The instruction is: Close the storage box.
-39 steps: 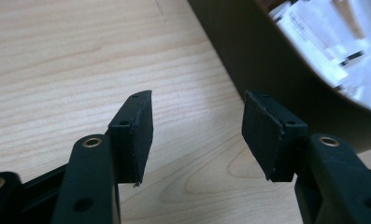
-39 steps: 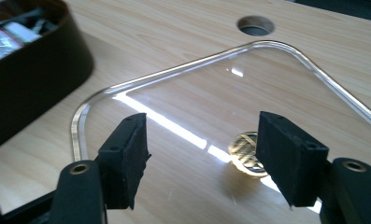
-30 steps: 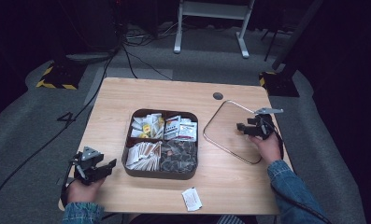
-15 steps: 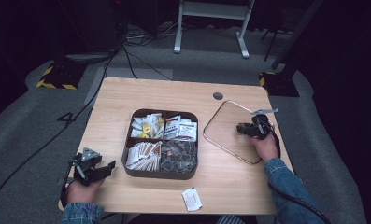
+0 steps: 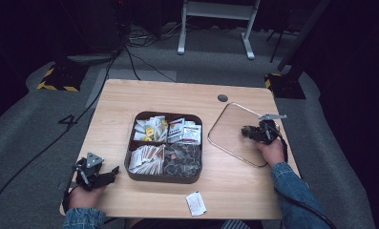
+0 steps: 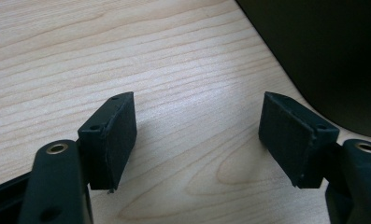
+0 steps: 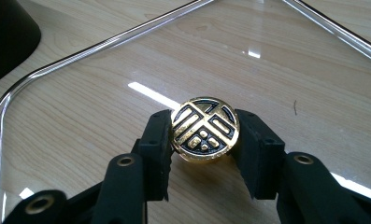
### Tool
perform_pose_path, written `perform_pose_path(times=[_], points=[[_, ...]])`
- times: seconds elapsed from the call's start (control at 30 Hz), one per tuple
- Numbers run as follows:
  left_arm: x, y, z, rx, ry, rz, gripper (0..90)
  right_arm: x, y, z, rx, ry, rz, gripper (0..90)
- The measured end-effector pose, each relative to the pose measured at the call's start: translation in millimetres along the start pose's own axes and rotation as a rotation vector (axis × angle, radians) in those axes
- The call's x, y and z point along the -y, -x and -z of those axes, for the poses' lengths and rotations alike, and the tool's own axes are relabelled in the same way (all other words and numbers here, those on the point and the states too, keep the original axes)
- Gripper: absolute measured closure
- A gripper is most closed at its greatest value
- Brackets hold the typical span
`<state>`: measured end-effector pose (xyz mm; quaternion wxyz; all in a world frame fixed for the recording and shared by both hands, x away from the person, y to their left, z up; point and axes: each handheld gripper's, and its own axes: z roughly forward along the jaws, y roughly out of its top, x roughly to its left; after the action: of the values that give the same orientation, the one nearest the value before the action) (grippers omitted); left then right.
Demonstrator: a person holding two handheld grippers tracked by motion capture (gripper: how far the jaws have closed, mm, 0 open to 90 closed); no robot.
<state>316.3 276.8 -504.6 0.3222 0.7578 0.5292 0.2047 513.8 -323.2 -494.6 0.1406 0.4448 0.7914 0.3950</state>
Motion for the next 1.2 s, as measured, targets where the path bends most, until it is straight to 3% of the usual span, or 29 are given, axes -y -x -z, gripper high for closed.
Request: perform_pose_path(times=[0.6, 0.7, 0.83, 1.2], points=[[-0.6, 0.1, -0.8, -0.001, -0.001, 0.001, 27.1, 1.1, -7.9, -0.8, 0.062, 0.001, 0.05, 57.9], [-0.6, 0.2, -0.8, -0.001, -0.001, 0.001, 27.1, -1.1, -8.6, -0.7, 0.065, -0.008, -0.005, 58.1], [-0.6, 0.1, -0.9, -0.001, 0.0, 0.001, 27.0, -3.9, -9.0, -0.2, 0.074, -0.023, -0.037, 58.2], [-0.6, 0.2, -0.9, -0.001, 0.0, 0.001, 27.0, -21.4, -17.2, 14.2, 0.095, -0.013, 0.031, 58.3]])
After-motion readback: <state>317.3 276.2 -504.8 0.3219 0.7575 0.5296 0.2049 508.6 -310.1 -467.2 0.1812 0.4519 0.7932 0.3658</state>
